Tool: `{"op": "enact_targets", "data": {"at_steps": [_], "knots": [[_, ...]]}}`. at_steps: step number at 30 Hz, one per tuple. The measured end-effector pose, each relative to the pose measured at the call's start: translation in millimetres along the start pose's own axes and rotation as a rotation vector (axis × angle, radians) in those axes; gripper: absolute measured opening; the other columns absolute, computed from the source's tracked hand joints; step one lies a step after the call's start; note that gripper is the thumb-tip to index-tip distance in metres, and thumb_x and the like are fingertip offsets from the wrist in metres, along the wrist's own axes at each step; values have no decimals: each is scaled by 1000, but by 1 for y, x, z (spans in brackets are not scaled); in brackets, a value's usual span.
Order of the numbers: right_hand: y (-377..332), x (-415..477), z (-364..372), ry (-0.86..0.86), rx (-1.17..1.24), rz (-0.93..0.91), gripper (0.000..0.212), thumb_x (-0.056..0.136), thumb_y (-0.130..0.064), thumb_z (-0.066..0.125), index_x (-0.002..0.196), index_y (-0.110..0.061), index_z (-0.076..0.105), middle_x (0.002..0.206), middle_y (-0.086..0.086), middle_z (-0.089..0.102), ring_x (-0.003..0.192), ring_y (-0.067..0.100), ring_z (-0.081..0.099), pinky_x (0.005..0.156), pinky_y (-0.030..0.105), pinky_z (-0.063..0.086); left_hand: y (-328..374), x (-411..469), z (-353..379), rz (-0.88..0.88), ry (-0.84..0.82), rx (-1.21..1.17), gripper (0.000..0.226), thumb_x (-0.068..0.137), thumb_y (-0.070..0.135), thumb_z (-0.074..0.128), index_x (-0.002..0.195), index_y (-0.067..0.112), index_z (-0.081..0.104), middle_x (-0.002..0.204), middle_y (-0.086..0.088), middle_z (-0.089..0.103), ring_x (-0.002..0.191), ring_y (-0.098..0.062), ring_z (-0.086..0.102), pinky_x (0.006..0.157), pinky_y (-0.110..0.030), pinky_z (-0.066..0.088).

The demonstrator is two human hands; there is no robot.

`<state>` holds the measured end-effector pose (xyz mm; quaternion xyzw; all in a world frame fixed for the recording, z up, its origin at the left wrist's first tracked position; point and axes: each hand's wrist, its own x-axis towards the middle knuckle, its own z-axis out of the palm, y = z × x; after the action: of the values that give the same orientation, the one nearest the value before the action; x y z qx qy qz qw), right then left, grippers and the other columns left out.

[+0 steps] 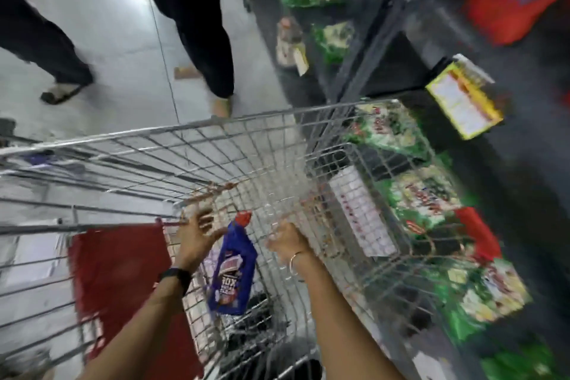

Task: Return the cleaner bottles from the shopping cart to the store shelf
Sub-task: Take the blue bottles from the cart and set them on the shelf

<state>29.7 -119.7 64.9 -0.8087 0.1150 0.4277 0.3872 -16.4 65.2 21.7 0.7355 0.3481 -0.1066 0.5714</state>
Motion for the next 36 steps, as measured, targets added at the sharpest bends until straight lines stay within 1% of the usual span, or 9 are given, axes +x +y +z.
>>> {"op": "enact_targets", "data": {"at_steps": [5,10,17,20,24,26,28,32,36], "knots": [[38,55,68,38,37,132,60,83,-18,62,133,-2,33,139,17,44,123,32,47,101,37,41,-61,29,12,-213,-198,197,62,78,3,66,131,-3,35,130,-29,48,116,-42,51,97,-49,45],[53,79,94,51,-10,120,52,81,-26,63,124,-2,43,129,23,52,115,36,52,96,42,45,-79,25,24,-229,-252,247,35,89,17,55,119,0,49,113,-22,63,95,-29,61,76,-33,46],[62,82,101,118,96,103,37,78,-15,66,109,-3,52,122,24,51,99,35,59,72,29,43,-74,15,25,-220,-223,164,43,85,26,61,123,14,46,101,-11,59,70,-12,58,52,-22,44],[59,74,89,117,144,103,38,77,-11,65,109,-2,47,117,26,57,97,33,59,71,29,47,-62,12,27,-164,-220,206,44,81,32,65,121,22,48,103,-9,60,83,-25,62,68,-34,53],[52,59,48,155,181,17,39,76,-11,68,108,-5,46,117,22,57,94,28,58,45,12,36,-22,-1,34,-72,-286,148,50,75,38,69,118,27,48,104,-6,61,88,-26,63,80,-44,56],[46,45,22,157,187,-22,47,75,-13,70,115,-3,46,120,20,56,102,32,58,68,18,46,6,-9,37,-41,-344,103,57,62,45,71,112,31,49,107,-8,61,94,-31,64,83,-53,55],[38,26,-9,153,198,-76,45,75,-11,70,114,0,51,113,21,60,93,30,60,72,24,53,36,-20,43,19,-383,56,52,62,41,75,106,32,51,104,-9,60,94,-33,64,82,-55,55],[28,-41,-77,236,196,-243,34,71,-12,74,99,-1,59,91,16,61,85,24,57,67,34,51,106,-59,55,254,-466,43,44,56,54,77,93,50,55,93,8,65,83,-21,67,70,-38,55],[36,-124,-135,521,155,-377,54,62,-38,72,104,-5,61,105,19,60,89,29,61,74,23,52,182,-114,78,542,-587,104,44,56,61,73,97,59,54,93,29,66,85,-11,68,75,-24,54]]}}
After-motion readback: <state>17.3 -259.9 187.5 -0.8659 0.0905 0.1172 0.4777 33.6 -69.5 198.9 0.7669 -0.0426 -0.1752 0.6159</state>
